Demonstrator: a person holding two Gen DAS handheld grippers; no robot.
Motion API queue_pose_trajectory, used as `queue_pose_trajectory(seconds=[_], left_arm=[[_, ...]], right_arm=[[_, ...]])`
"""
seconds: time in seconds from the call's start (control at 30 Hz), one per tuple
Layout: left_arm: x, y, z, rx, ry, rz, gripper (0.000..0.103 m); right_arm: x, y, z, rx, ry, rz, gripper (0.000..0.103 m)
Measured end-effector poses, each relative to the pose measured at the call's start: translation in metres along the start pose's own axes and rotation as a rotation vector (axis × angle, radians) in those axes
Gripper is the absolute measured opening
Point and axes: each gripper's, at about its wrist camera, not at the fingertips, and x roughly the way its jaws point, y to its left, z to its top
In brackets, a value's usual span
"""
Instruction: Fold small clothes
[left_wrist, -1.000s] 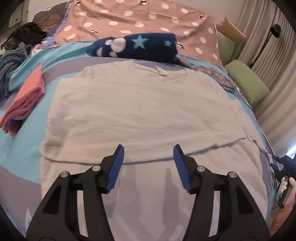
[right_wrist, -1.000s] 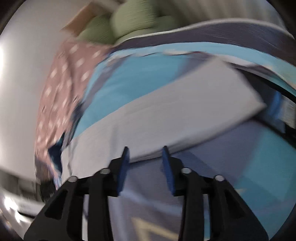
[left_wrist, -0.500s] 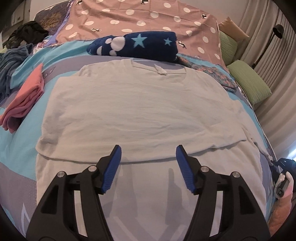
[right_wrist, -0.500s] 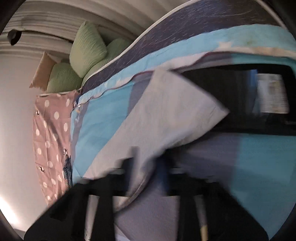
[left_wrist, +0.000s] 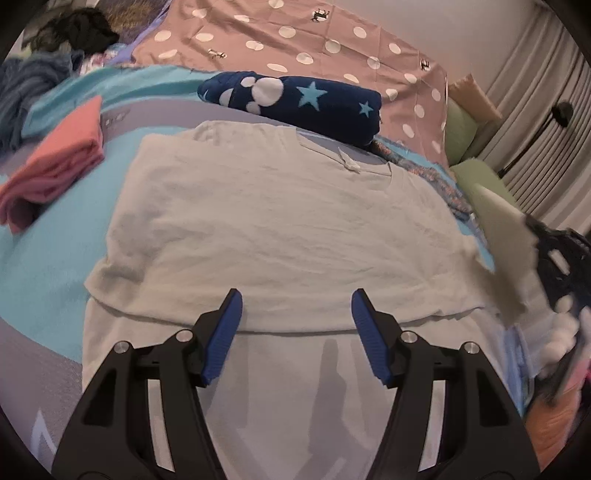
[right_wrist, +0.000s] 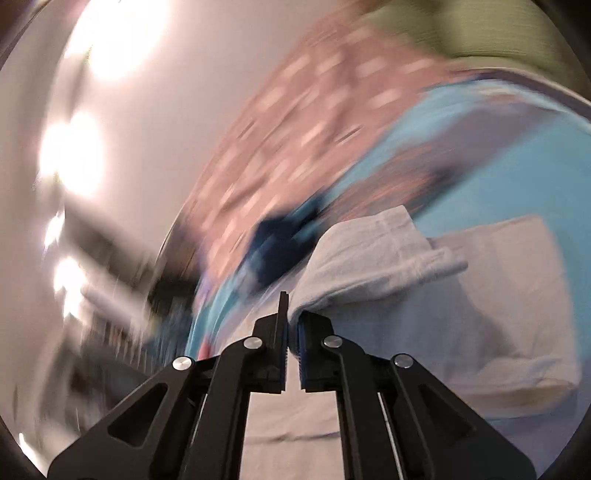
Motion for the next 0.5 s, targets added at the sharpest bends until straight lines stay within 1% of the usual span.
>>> queue_pose_trajectory(seconds=[0.07, 0.1, 0.13, 0.17, 0.2, 0.27, 0.33, 0.43, 0.47, 0.5], left_arm=[[-0.002, 0.007, 0.0, -0.024, -0.002, -0.034, 0.063], [-0.004, 0.012, 0.0, -0.033, -0.006, -0.051, 0.063], [-0.006, 0.015, 0.001, -0.037, -0.009, -0.069, 0.063], [-0.007, 0.016, 0.001, -0.039, -0.01, -0.081, 0.063], [-0.009, 0.018, 0.002, -0.043, -0.012, -0.105, 0.063], [-0.01, 0.022, 0.003, -0.053, -0.014, -0.149, 0.063], [-0.008, 0.022, 0.005, -0.067, -0.008, -0.174, 0.063], [0.003, 0.017, 0.012, -0.076, 0.012, -0.213, 0.063], [0.007, 0.012, 0.014, -0.069, 0.018, -0.226, 0.063], [0.011, 0.007, 0.015, -0.061, 0.023, -0.231, 0.063]], right_arm=[[0.044, 0.028, -0.024, -0.136, 0.155, 0.023, 0.005], [0.061, 0.035, -0.037, -0.18, 0.226, 0.017, 0.008], [0.078, 0.04, -0.055, -0.223, 0.317, -0.005, 0.009], [0.086, 0.041, -0.067, -0.25, 0.365, -0.023, 0.01], [0.092, 0.041, -0.079, -0.284, 0.405, -0.048, 0.015], [0.093, 0.042, -0.088, -0.326, 0.423, -0.08, 0.019], [0.085, 0.046, -0.088, -0.34, 0.42, -0.078, 0.021], [0.068, 0.047, -0.091, -0.36, 0.413, -0.065, 0.025], [0.066, 0.047, -0.088, -0.368, 0.406, -0.072, 0.031], [0.066, 0.046, -0.085, -0.366, 0.392, -0.085, 0.033]])
